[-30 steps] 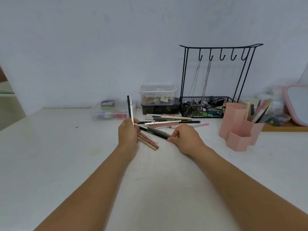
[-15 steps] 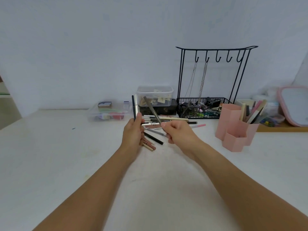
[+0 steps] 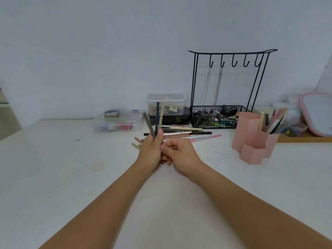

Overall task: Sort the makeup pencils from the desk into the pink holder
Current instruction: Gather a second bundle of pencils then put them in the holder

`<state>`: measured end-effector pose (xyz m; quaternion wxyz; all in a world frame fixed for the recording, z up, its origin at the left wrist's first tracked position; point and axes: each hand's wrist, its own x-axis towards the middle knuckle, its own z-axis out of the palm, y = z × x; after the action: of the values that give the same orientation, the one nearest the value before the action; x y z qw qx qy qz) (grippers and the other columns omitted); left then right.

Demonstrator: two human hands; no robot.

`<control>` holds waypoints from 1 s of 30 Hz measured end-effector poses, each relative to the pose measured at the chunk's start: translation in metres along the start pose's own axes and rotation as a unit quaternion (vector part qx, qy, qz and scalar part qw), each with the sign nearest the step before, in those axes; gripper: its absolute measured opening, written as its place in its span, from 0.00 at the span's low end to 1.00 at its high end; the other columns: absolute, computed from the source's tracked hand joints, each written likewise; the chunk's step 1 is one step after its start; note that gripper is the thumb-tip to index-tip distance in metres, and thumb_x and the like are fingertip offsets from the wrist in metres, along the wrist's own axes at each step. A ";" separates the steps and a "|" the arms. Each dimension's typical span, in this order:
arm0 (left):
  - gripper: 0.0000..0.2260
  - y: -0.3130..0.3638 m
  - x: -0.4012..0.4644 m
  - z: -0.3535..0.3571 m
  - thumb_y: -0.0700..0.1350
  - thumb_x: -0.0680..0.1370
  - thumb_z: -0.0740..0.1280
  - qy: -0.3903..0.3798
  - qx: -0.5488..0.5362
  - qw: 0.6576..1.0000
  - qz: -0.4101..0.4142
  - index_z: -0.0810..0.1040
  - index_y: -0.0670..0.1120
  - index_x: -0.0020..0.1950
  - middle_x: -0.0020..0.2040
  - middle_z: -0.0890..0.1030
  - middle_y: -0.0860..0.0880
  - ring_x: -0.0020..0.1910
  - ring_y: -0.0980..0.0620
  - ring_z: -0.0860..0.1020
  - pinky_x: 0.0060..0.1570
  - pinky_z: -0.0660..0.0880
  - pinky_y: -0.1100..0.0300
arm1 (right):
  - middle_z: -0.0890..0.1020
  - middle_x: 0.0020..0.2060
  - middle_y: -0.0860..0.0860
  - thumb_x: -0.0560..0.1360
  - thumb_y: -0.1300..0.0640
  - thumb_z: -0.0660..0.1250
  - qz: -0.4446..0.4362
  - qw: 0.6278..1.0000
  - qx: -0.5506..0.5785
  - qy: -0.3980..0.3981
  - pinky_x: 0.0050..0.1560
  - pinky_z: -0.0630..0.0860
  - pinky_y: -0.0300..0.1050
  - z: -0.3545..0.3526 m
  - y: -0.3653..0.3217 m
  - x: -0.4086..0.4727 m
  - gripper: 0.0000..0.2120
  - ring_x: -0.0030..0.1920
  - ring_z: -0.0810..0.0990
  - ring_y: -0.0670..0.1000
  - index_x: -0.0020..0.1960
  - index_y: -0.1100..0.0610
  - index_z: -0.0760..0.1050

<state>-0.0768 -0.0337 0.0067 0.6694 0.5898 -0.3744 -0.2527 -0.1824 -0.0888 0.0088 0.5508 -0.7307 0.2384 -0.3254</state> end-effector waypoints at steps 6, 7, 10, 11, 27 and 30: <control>0.20 0.002 0.003 -0.003 0.57 0.86 0.57 -0.007 0.001 1.000 0.006 0.70 0.42 0.44 0.29 0.75 0.46 0.24 0.48 0.74 0.25 0.75 0.56 | 0.83 0.31 0.50 0.76 0.60 0.72 -0.054 0.997 -0.034 0.033 0.34 0.73 0.33 -0.011 0.001 0.007 0.06 0.30 0.78 0.41 0.41 0.58 0.84; 0.21 0.003 0.005 -0.005 0.57 0.86 0.56 0.000 -0.010 1.000 0.002 0.71 0.43 0.43 0.29 0.76 0.48 0.24 0.49 0.74 0.24 0.77 0.55 | 0.84 0.33 0.47 0.76 0.57 0.73 -0.063 0.992 -0.084 0.076 0.37 0.74 0.35 -0.018 0.003 0.011 0.04 0.33 0.78 0.40 0.42 0.55 0.84; 0.17 0.007 0.012 -0.015 0.55 0.86 0.59 0.034 -0.044 0.998 0.021 0.70 0.48 0.40 0.26 0.71 0.53 0.21 0.54 0.68 0.20 0.70 0.62 | 0.82 0.40 0.45 0.74 0.52 0.74 -0.063 0.944 -0.286 0.154 0.43 0.75 0.39 -0.041 0.011 0.017 0.05 0.39 0.77 0.41 0.49 0.52 0.83; 0.16 0.007 0.013 -0.018 0.54 0.85 0.61 0.038 -0.054 0.997 0.026 0.70 0.51 0.39 0.26 0.68 0.54 0.22 0.56 0.65 0.20 0.65 0.63 | 0.82 0.41 0.45 0.74 0.52 0.74 -0.044 0.933 -0.328 0.142 0.45 0.76 0.41 -0.046 0.014 0.018 0.08 0.41 0.78 0.43 0.52 0.52 0.83; 0.17 0.011 0.010 -0.015 0.58 0.82 0.65 0.028 -0.135 0.987 -0.085 0.71 0.48 0.41 0.25 0.63 0.55 0.21 0.58 0.58 0.17 0.58 0.65 | 0.79 0.35 0.50 0.79 0.57 0.68 0.051 0.980 -0.135 0.136 0.37 0.72 0.41 -0.049 0.002 0.015 0.08 0.35 0.74 0.48 0.43 0.58 0.81; 0.17 0.009 0.008 -0.011 0.61 0.79 0.67 0.015 -0.126 0.990 -0.063 0.70 0.47 0.45 0.25 0.65 0.56 0.21 0.58 0.60 0.21 0.62 0.63 | 0.81 0.37 0.51 0.80 0.57 0.67 0.050 0.995 0.016 0.085 0.37 0.74 0.40 -0.038 -0.010 0.007 0.07 0.35 0.76 0.46 0.47 0.59 0.82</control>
<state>-0.0645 -0.0315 0.0164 0.7266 0.5268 -0.2918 -0.3308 -0.2059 -0.1151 0.0268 0.5560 -0.6784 0.3156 -0.3620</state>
